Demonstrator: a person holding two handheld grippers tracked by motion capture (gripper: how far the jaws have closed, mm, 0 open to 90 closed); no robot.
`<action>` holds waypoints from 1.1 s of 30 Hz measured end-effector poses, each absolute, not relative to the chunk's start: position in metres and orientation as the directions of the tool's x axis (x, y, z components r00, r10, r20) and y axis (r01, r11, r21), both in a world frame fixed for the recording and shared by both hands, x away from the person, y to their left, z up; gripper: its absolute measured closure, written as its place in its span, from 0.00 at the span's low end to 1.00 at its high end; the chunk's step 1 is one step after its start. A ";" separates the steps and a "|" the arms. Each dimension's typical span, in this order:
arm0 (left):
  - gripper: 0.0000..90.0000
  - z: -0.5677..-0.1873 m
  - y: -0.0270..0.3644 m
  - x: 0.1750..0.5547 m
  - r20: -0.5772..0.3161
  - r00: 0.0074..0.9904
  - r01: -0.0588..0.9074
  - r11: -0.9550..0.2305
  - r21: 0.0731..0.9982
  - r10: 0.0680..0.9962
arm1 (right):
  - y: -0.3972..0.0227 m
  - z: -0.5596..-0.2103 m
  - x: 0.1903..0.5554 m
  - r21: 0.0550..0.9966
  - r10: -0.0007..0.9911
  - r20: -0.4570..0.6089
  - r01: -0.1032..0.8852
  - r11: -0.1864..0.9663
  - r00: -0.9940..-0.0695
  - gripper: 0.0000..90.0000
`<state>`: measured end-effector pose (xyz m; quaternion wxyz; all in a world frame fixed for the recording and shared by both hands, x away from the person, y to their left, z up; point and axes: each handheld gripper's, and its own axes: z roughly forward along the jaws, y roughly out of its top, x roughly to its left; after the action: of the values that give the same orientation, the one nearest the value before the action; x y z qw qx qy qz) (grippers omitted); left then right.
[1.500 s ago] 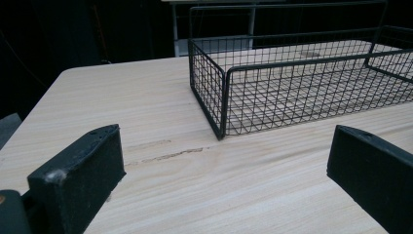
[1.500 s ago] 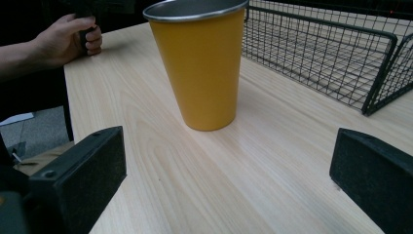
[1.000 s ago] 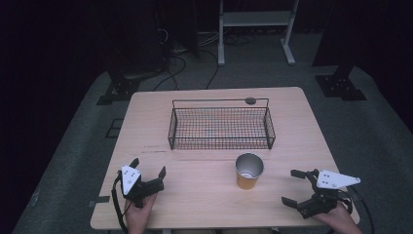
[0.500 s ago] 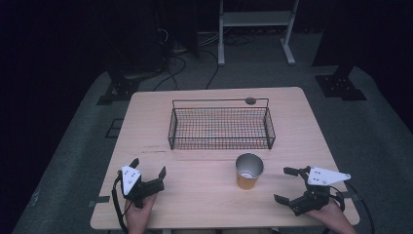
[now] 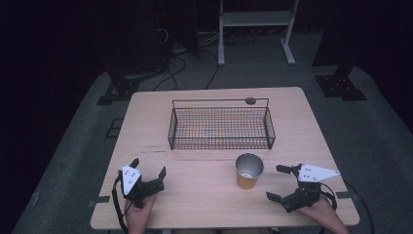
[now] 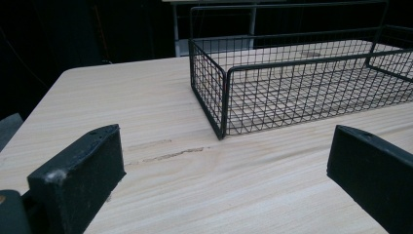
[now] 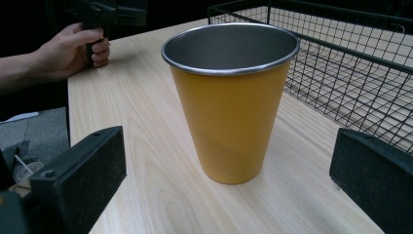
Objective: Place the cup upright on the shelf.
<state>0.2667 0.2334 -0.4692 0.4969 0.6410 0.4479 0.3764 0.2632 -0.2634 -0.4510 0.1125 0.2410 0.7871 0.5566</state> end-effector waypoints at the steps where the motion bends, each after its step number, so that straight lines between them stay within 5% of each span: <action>1: 0.00 -0.469 0.233 0.267 0.037 0.317 0.200 -0.105 0.974 0.948 | -0.262 -0.451 0.264 0.930 0.505 0.091 0.255 0.265 -0.858 0.00; 33: 0.00 -0.469 0.234 0.267 0.035 0.317 0.200 -0.103 0.974 0.948 | -0.231 -0.450 0.283 0.913 0.491 0.090 0.269 0.306 -0.866 0.00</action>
<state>0.2669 0.2338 -0.4692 0.4981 0.6408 0.4476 0.3754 0.2835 -0.2309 -0.4501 0.1031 0.2371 0.8016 0.5390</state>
